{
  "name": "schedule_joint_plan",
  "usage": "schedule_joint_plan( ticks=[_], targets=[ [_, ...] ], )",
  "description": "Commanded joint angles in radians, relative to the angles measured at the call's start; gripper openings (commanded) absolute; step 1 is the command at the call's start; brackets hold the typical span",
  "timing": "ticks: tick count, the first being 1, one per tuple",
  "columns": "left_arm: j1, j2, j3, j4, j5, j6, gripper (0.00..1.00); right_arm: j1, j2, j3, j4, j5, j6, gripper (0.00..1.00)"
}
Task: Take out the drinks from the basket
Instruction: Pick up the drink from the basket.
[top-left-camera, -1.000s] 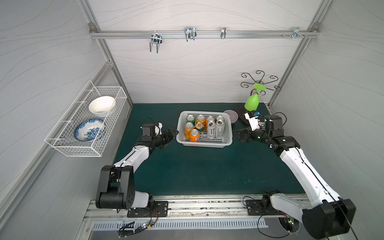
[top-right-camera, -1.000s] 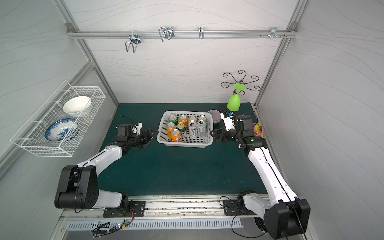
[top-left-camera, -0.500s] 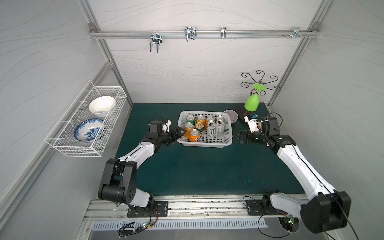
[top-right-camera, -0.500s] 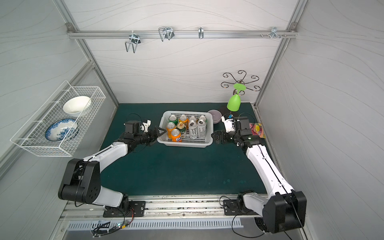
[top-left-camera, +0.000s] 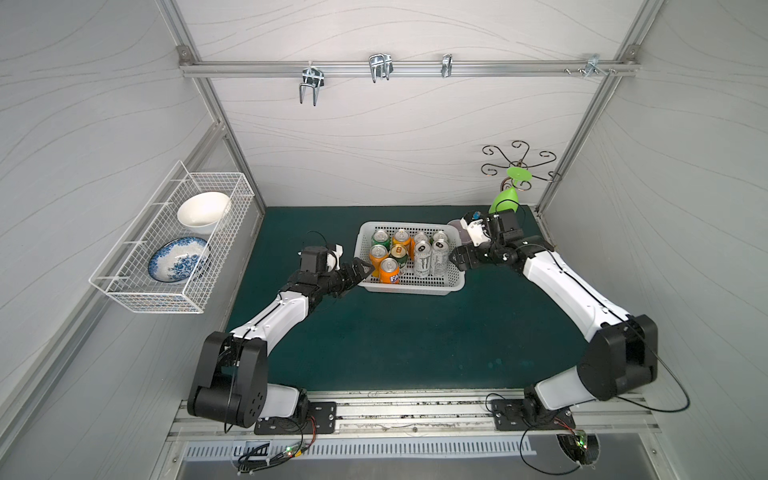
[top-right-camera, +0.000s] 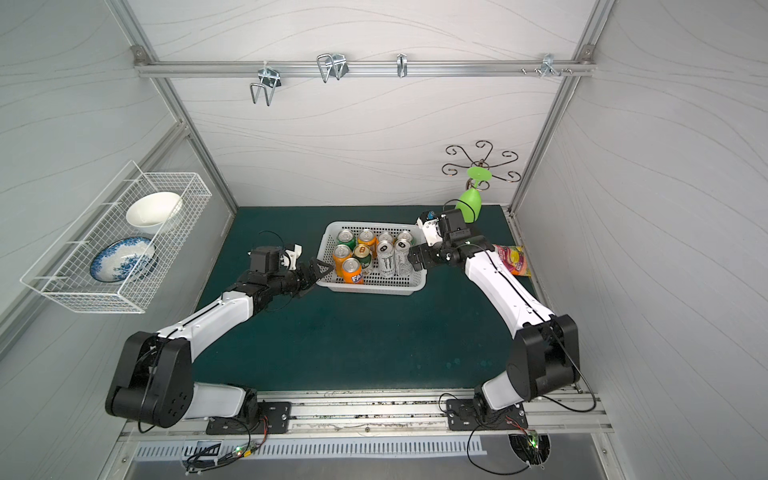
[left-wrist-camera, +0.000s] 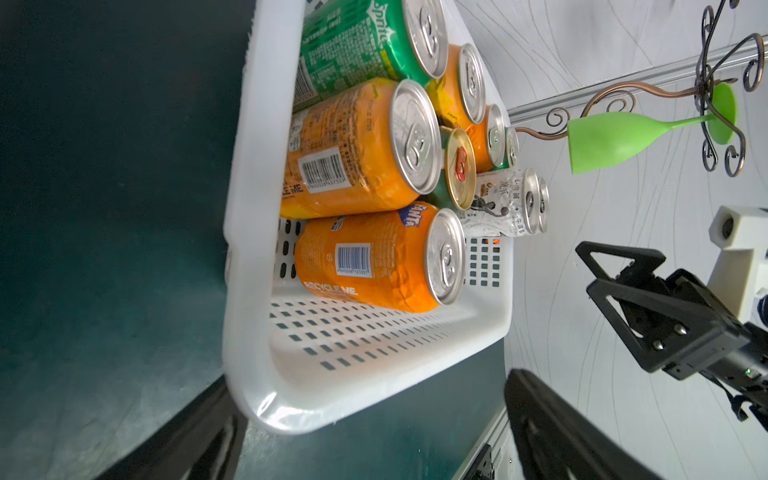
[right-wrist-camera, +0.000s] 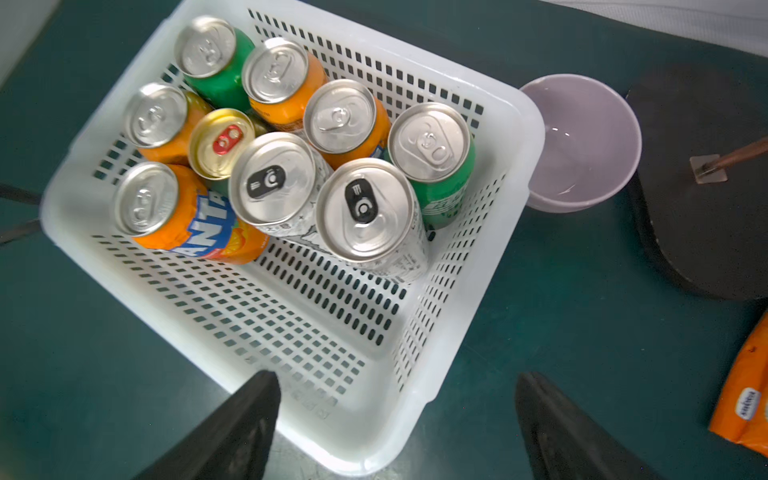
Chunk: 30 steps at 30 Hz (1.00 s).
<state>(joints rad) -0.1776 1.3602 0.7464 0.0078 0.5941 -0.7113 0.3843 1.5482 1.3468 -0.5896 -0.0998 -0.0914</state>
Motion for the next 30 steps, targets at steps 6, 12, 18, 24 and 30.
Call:
schedule_joint_plan(
  ticks=[6, 12, 18, 24, 30],
  targets=[
    [-0.009, -0.107, 0.024, -0.112, -0.138, 0.085, 0.99, 0.08, 0.155, 0.163, -0.125, 0.096, -0.24, 0.97],
    [0.011, -0.197, 0.021, -0.21, -0.22, 0.139, 0.99, 0.084, 0.248, 0.252, -0.155, 0.078, -0.327, 0.97],
    [0.038, -0.278, 0.009, -0.265, -0.247, 0.155, 0.99, 0.064, 0.32, 0.327, -0.194, 0.005, -0.386, 0.94],
    [0.055, -0.332, -0.004, -0.276, -0.256, 0.148, 0.99, 0.061, 0.382, 0.393, -0.232, -0.03, -0.415, 0.87],
    [0.056, -0.338, 0.001, -0.29, -0.25, 0.154, 0.99, 0.061, 0.411, 0.42, -0.246, -0.04, -0.421, 0.78]
  ],
)
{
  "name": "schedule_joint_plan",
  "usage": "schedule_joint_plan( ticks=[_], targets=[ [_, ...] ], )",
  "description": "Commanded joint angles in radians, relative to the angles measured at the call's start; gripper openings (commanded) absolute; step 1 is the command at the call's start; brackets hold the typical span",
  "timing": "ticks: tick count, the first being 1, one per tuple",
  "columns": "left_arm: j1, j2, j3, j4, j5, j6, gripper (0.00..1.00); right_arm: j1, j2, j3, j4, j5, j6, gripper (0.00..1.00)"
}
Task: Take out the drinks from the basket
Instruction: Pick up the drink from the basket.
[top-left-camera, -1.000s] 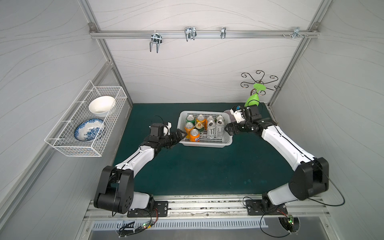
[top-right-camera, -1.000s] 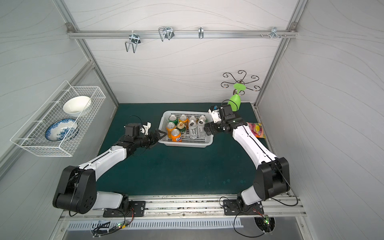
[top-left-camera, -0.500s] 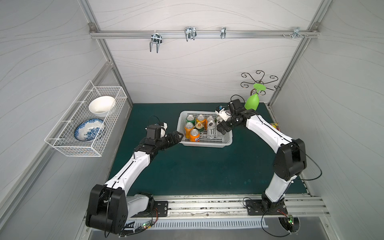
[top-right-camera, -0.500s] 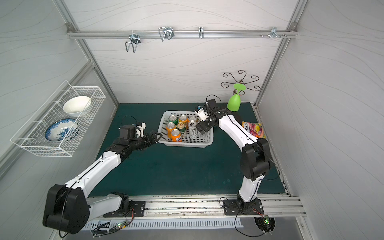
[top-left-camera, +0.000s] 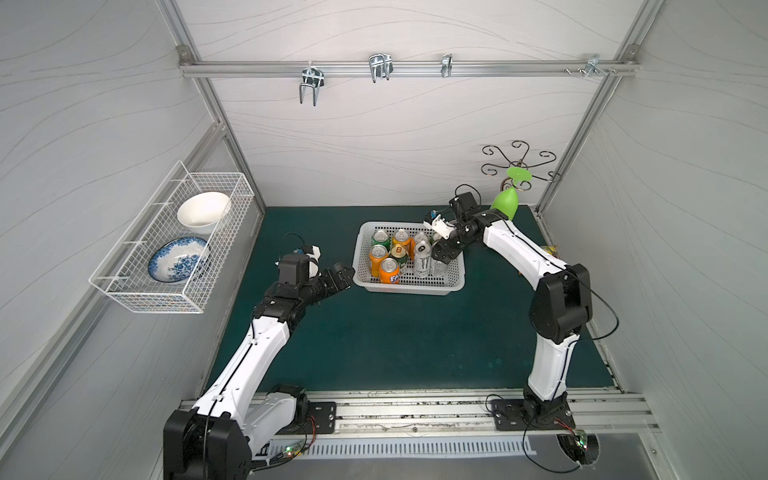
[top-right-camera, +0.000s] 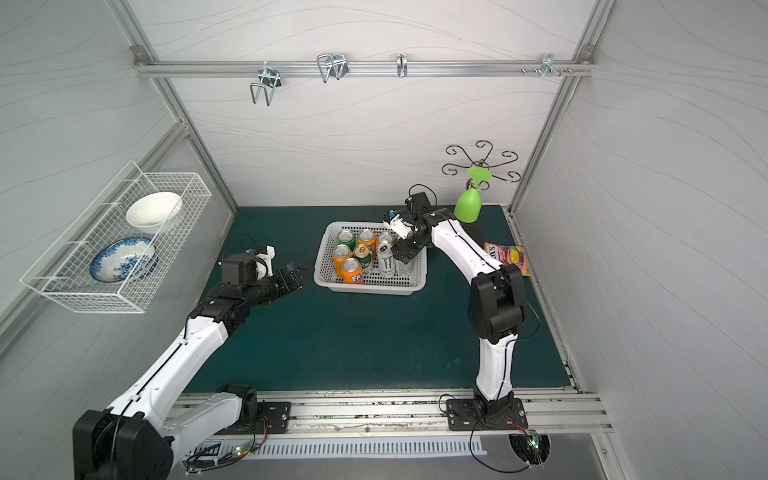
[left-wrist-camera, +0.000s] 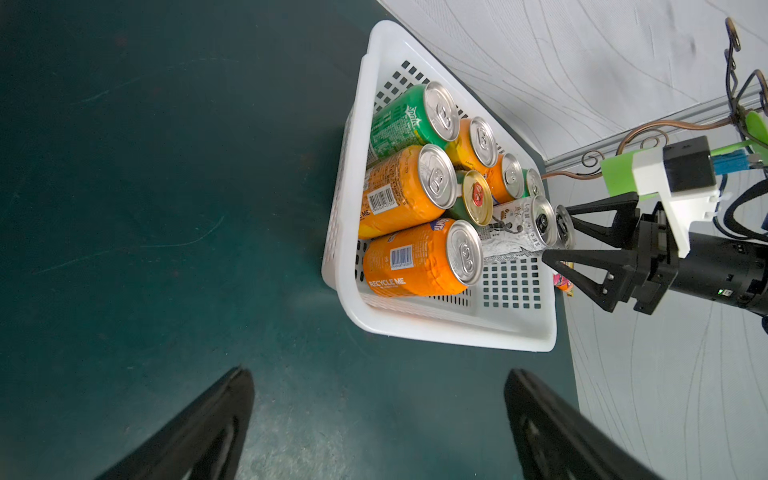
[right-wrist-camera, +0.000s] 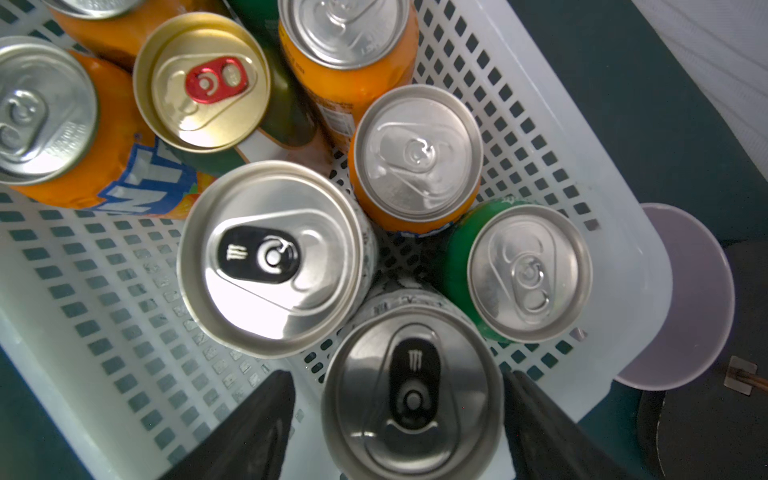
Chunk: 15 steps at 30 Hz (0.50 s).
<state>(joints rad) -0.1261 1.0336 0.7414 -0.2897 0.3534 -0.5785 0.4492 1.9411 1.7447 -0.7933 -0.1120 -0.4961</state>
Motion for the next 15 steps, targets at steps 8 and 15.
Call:
schedule_joint_plan(
  ticks=[8, 15],
  targets=[
    [0.009, -0.003, -0.005, 0.011, -0.008, 0.019, 0.98, -0.003, 0.037, 0.022, -0.042, -0.021, -0.01, 0.7],
    [0.009, -0.007, -0.01, 0.013, -0.008, 0.018, 0.99, -0.003, -0.041, -0.048, 0.027, -0.007, 0.027, 0.55]
  ],
)
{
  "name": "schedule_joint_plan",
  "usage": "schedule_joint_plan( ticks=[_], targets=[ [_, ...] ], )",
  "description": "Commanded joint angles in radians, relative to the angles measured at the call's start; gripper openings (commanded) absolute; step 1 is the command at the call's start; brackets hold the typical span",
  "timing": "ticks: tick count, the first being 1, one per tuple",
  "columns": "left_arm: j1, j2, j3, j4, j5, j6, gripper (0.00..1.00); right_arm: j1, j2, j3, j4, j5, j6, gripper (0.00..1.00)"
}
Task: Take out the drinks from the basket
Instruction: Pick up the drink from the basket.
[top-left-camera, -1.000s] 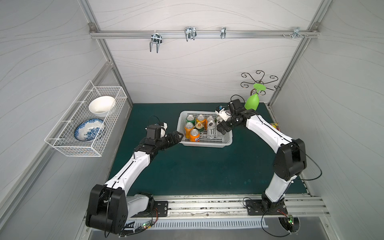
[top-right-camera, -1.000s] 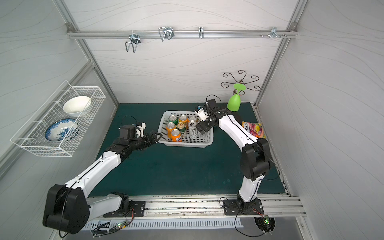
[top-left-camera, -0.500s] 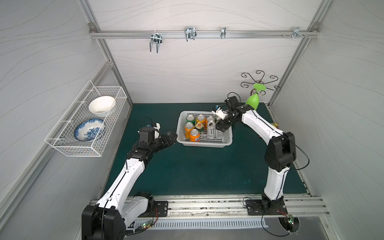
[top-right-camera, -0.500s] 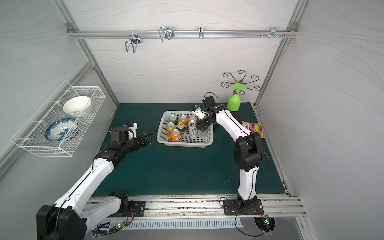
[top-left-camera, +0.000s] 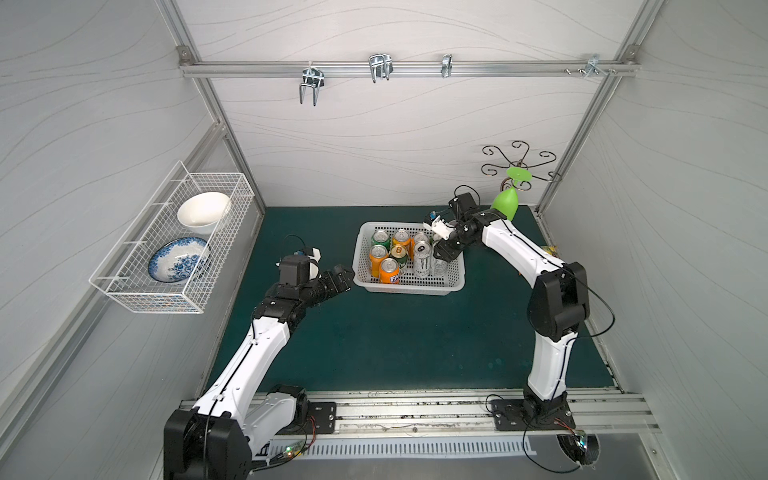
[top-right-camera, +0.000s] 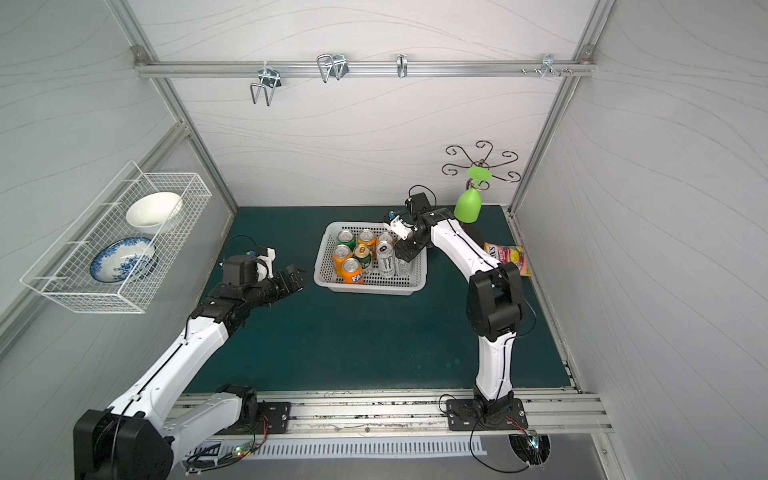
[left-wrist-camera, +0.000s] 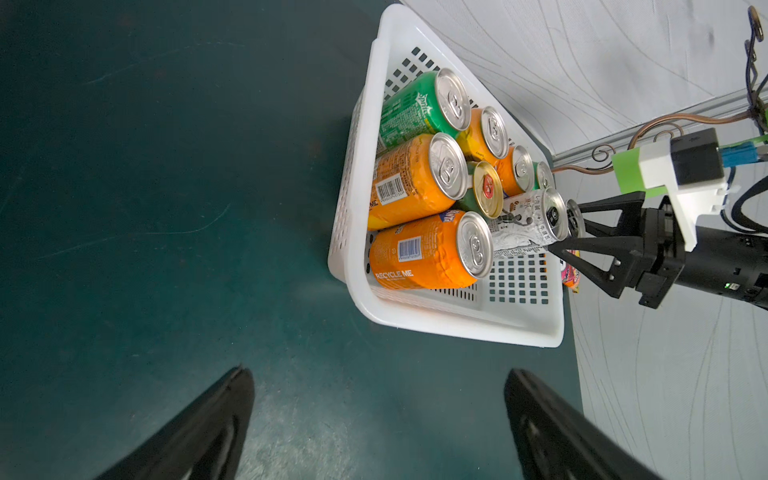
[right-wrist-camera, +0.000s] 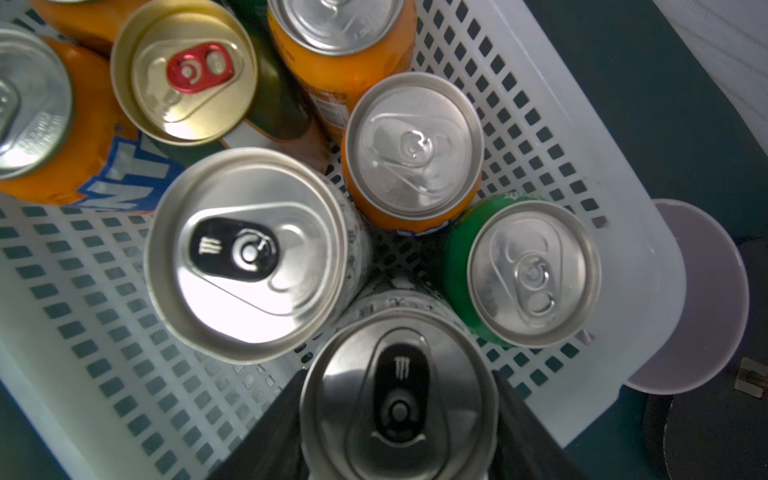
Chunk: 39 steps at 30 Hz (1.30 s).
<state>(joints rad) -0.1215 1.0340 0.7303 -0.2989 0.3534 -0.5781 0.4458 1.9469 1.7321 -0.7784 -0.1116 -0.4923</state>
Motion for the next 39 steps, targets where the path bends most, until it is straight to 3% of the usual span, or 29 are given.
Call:
schedule_joint_plan(
  ticks=[1, 5, 19, 28, 39],
  targets=[
    [0.004, -0.007, 0.001, 0.021, -0.009, 0.018, 0.98, 0.001, -0.062, -0.046, 0.025, -0.006, 0.033, 0.53],
    [0.005, -0.008, 0.0, 0.021, -0.009, 0.019, 0.99, 0.001, -0.118, -0.072, 0.06, -0.008, 0.067, 0.46],
    [0.007, -0.017, -0.008, 0.023, -0.021, 0.021, 0.99, 0.001, -0.255, -0.062, 0.025, 0.032, 0.174, 0.43],
    [0.018, -0.012, 0.001, 0.019, -0.016, 0.029, 0.99, 0.004, -0.395, 0.001, -0.084, -0.007, 0.261, 0.41],
    [0.031, -0.011, 0.001, 0.023, 0.002, 0.03, 0.99, 0.104, -0.575, 0.004, -0.22, 0.075, 0.318, 0.41]
  ],
)
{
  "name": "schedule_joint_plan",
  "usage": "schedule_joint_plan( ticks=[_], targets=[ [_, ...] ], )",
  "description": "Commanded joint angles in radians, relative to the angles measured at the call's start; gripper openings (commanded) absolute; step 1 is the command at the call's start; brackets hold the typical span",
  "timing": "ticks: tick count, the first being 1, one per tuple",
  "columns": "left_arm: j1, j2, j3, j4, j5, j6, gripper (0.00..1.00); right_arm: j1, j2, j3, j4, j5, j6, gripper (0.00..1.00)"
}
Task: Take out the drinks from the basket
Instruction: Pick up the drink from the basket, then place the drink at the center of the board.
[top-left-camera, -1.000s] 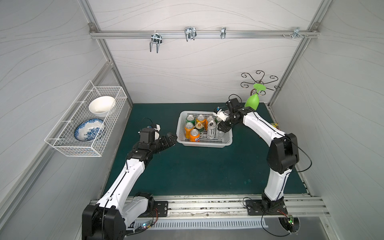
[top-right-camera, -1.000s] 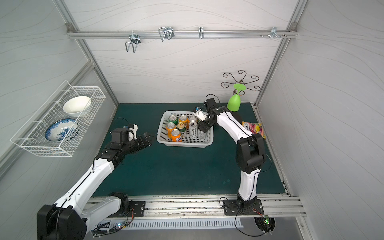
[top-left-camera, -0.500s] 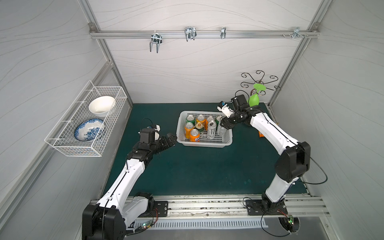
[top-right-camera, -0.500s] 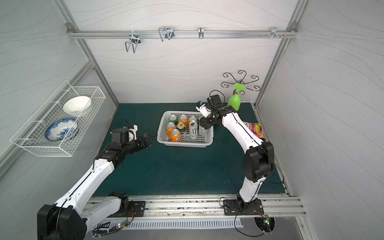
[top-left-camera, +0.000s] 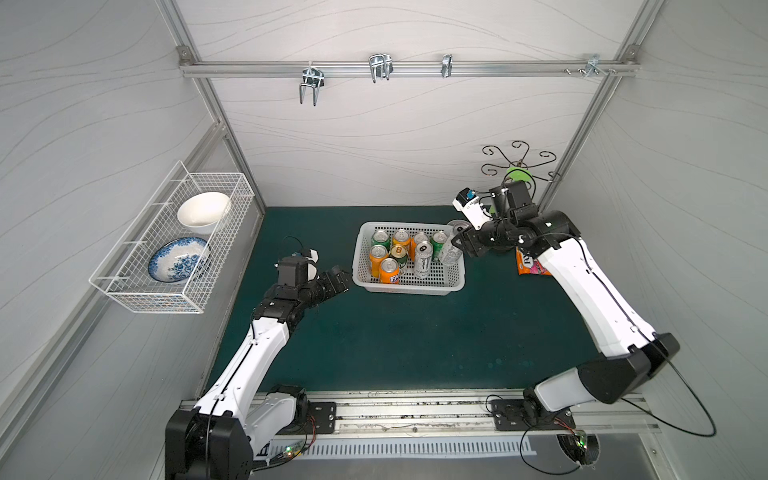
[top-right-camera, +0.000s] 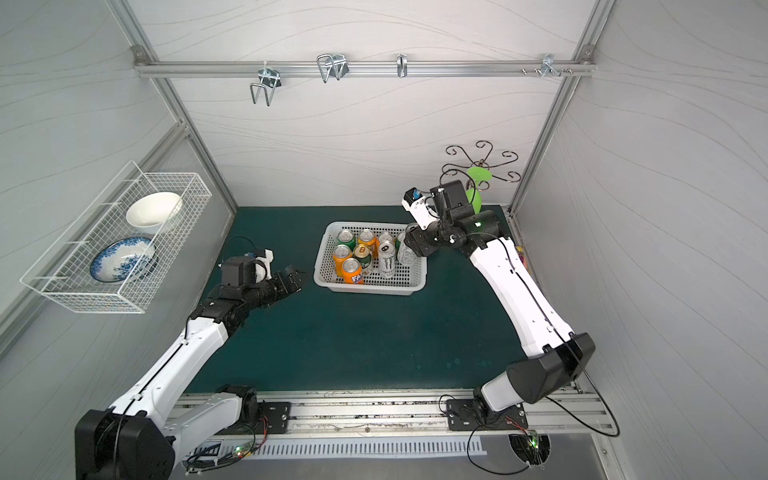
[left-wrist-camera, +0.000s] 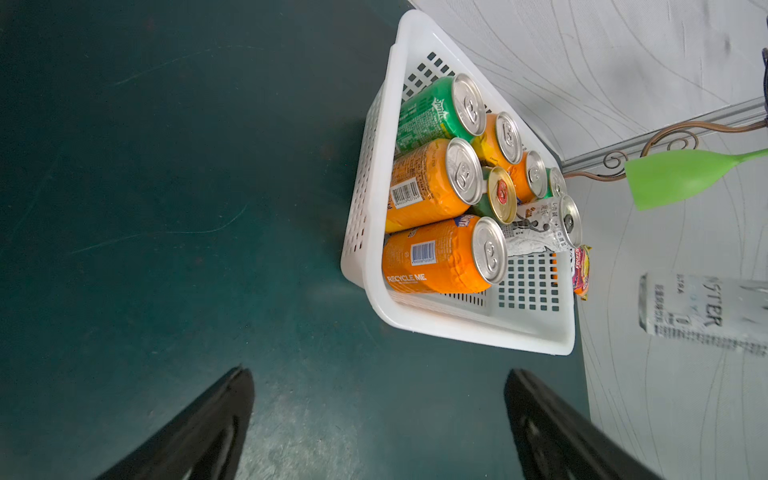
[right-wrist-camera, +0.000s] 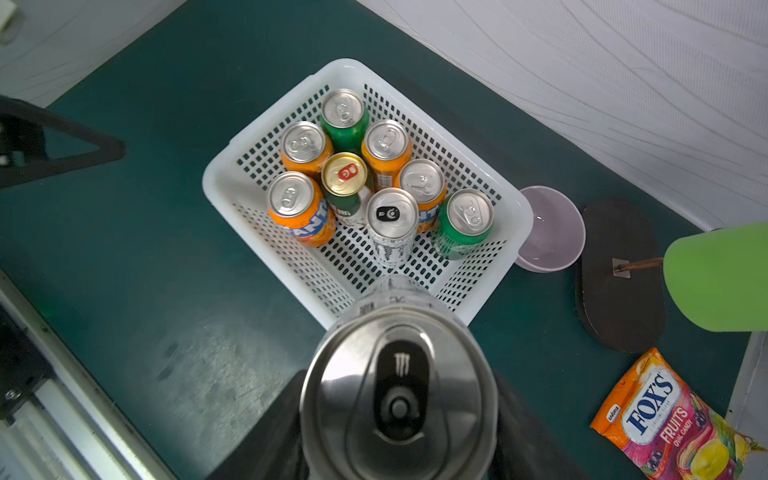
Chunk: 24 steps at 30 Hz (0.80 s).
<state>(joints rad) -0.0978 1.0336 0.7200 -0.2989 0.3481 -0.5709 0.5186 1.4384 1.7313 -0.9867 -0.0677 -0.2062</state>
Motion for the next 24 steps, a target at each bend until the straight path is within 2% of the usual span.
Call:
schedule_joint_plan(
  ticks=[1, 11, 24],
  targets=[
    [0.007, -0.011, 0.01, 0.024, 0.008, 0.023, 0.99, 0.045, -0.086, -0.012, -0.016, 0.044, 0.034, 0.41],
    [0.016, 0.004, 0.007, 0.033, 0.022, 0.019, 0.99, 0.155, -0.238, -0.214, 0.021, 0.108, 0.133, 0.4],
    [0.026, 0.015, 0.004, 0.047, 0.031, 0.017, 0.99, 0.164, -0.33, -0.48, 0.161, 0.13, 0.179, 0.4]
  ],
)
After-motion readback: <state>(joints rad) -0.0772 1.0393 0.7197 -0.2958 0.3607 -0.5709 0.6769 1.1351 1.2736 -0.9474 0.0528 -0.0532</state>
